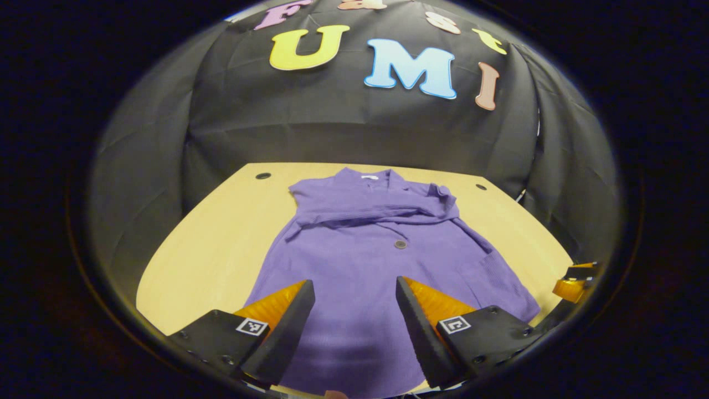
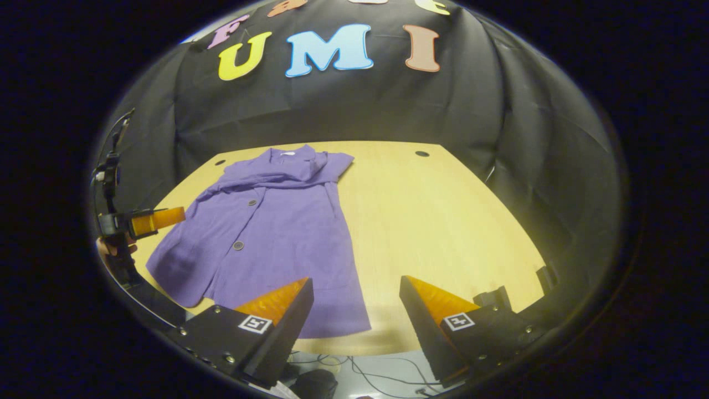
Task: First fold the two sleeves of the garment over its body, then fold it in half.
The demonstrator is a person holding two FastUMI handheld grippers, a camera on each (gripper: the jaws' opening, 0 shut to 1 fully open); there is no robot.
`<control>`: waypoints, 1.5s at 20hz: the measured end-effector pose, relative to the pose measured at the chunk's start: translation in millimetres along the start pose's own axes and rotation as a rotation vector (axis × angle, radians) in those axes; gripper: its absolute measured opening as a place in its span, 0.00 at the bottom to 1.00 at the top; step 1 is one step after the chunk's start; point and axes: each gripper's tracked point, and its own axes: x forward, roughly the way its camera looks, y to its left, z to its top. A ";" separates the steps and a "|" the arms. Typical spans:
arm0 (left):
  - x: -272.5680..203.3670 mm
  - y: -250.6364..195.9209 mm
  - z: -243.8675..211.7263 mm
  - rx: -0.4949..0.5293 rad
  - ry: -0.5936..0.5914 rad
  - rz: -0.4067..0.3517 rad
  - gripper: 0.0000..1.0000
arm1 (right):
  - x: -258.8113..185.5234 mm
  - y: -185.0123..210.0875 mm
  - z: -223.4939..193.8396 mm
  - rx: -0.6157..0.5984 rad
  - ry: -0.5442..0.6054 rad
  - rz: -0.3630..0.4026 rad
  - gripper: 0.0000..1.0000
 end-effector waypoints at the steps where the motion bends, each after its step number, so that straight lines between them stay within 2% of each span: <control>1: -6.5 7.5 -5.7 0.004 0.004 0.003 0.94 | 3.1 4.0 -3.6 0.022 0.015 0.010 0.96; 4: -21.6 35.7 -29.7 0.034 0.027 0.014 0.95 | 13.4 7.5 -13.8 0.091 0.045 0.008 0.97; 10: -40.9 95.1 -75.8 0.039 0.106 0.044 0.94 | 26.6 -5.0 -40.7 0.215 0.105 -0.041 0.97; 13: -43.7 113.7 -99.4 0.074 0.134 0.052 0.95 | 30.2 -16.7 -49.0 0.255 0.119 -0.070 0.98; 17: -50.7 119.9 -124.0 0.099 0.158 0.025 0.95 | 38.8 -18.6 -57.9 0.283 0.140 -0.062 0.97; 20: -50.1 119.2 -126.8 0.113 0.136 0.025 0.96 | 41.8 -12.5 -54.4 0.269 0.125 -0.060 1.00; 22: -49.5 119.6 -127.4 0.104 0.125 0.027 0.95 | 41.8 2.5 -55.8 0.260 0.126 -0.037 0.97; 27: -48.8 117.9 -128.7 0.097 0.103 0.026 0.95 | 39.2 17.3 -66.2 0.045 0.139 -0.088 0.98; 28: -47.2 115.9 -130.0 0.097 0.100 0.027 0.85 | 43.0 21.7 -68.7 0.053 0.144 -0.081 0.98; 30: -44.6 108.2 -130.8 0.101 0.094 0.018 0.64 | 41.8 18.5 -66.6 0.070 0.153 -0.087 0.90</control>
